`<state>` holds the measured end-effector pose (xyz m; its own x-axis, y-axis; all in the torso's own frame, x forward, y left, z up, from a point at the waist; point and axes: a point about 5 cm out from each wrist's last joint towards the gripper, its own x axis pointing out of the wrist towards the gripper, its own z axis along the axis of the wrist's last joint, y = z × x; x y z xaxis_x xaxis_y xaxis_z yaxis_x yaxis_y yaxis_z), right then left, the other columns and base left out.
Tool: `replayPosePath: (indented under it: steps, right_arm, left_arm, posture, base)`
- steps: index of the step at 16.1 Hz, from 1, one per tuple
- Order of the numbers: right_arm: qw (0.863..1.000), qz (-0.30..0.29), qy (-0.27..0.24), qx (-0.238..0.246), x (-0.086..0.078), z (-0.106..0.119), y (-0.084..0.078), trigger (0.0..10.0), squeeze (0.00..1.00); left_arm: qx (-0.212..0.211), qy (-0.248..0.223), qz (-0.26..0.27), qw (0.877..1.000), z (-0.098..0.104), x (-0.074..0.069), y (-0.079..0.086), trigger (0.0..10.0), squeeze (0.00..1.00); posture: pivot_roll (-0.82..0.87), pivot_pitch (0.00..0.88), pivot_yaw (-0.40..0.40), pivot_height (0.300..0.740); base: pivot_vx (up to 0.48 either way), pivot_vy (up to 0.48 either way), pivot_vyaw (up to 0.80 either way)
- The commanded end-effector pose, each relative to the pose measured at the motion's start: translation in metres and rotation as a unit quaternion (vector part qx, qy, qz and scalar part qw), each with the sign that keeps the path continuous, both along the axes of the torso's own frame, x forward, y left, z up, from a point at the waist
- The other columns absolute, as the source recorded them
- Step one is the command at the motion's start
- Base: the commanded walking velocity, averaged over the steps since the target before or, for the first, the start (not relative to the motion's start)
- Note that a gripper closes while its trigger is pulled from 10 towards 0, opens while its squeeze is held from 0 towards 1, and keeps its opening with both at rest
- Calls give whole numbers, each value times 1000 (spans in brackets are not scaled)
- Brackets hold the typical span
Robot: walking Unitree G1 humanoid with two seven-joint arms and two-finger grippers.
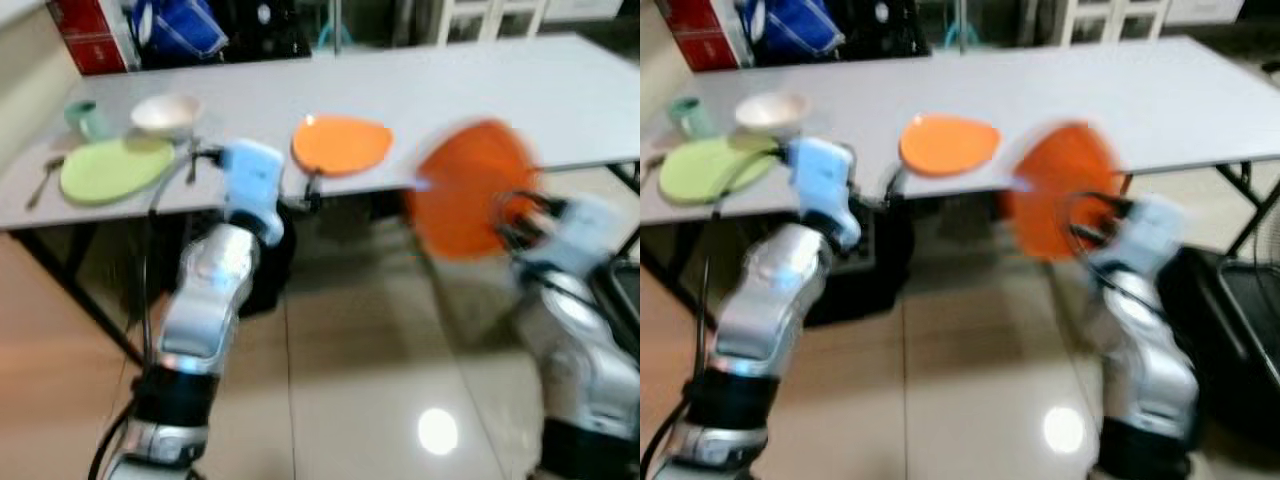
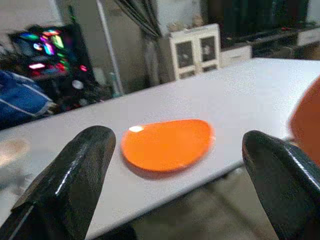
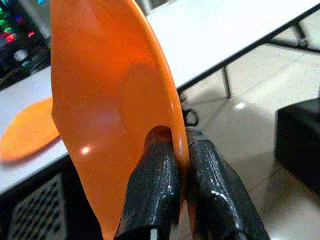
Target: Setting the table
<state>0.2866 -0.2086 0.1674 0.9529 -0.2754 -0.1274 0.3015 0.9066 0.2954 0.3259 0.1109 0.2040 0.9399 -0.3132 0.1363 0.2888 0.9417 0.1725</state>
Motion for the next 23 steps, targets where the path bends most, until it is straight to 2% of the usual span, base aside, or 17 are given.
replayPosePath:
  steps: [1,13,23]
  right_arm:
    - [999,33,-32,6,4,13,17,10000,0]
    - [998,41,-44,2,9,19,20,10000,0]
    - [997,37,-62,22,11,25,21,10000,0]
  left_arm:
    - [1,-10,21,1000,4,0,14,10000,0]
    - [-7,-10,12,1000,4,-1,10,10000,0]
    - [-11,-9,7,1000,5,-1,8,10000,0]
  posture:
    - [-43,0,43,740]
    - [-47,0,39,740]
    - [-53,0,42,740]
  base:
    - [424,0,0]
    - [429,0,0]
    - [448,0,0]
